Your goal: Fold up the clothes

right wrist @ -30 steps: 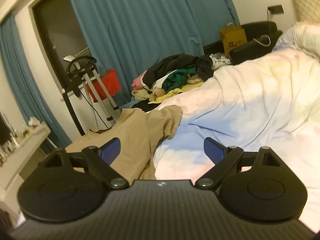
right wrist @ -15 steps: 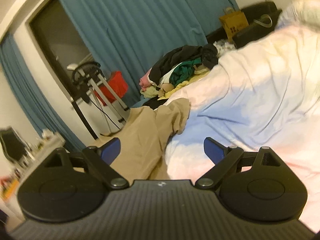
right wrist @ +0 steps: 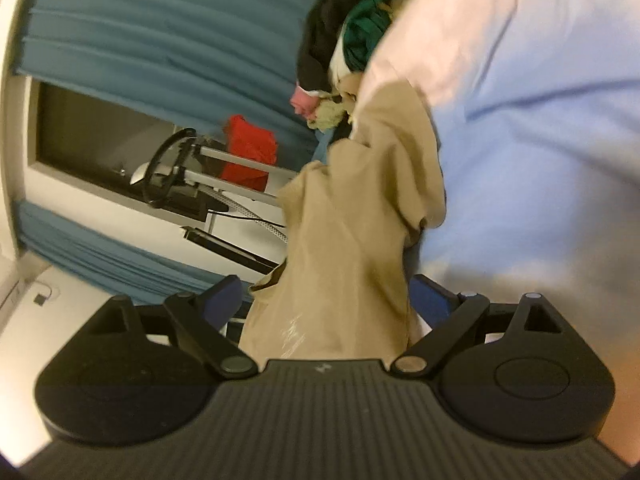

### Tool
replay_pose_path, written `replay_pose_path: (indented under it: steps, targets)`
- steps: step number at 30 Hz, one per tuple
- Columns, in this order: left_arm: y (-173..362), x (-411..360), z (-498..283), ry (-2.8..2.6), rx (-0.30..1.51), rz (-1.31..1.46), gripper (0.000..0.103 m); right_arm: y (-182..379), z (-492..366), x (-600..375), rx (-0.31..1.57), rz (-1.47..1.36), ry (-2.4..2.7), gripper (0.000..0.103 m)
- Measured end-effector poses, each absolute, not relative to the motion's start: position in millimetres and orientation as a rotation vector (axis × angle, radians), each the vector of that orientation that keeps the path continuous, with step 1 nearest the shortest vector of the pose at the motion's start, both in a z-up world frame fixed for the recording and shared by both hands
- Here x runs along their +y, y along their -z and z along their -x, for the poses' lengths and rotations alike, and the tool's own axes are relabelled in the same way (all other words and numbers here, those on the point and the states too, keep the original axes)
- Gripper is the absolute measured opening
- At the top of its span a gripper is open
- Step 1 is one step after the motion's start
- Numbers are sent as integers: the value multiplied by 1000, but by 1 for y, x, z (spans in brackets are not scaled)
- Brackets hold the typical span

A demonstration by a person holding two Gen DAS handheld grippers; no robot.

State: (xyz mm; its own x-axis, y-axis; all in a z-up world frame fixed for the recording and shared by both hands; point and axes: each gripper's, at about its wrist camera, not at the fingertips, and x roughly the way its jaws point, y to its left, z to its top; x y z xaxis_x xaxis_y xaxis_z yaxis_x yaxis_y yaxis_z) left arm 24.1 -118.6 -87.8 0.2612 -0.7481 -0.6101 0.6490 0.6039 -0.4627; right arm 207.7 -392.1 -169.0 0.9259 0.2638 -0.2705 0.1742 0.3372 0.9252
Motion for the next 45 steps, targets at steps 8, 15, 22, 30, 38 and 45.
replay_pose_path:
  steps: [8, 15, 22, 30, 38, 45]
  targets:
    - [100, -126, -38, 1004, 895, 142, 2, 188, -262, -409, 244, -1239, 30, 76]
    - [101, -137, -38, 1081, 885, 185, 2, 177, -276, -446, 216, -1105, 108, 14]
    - [126, -170, -44, 1092, 980, 199, 3, 128, -274, -473, 166, -834, 141, 10]
    - [105, -146, -56, 998, 945, 151, 65, 129, -277, -478, 272, -713, 179, 9]
    - [38, -67, -76, 770, 734, 69, 75, 41, -284, -393, 249, -361, 143, 8]
    - [15, 43, -115, 519, 632, 220, 79, -9, -307, -219, 212, 14, -48, 7]
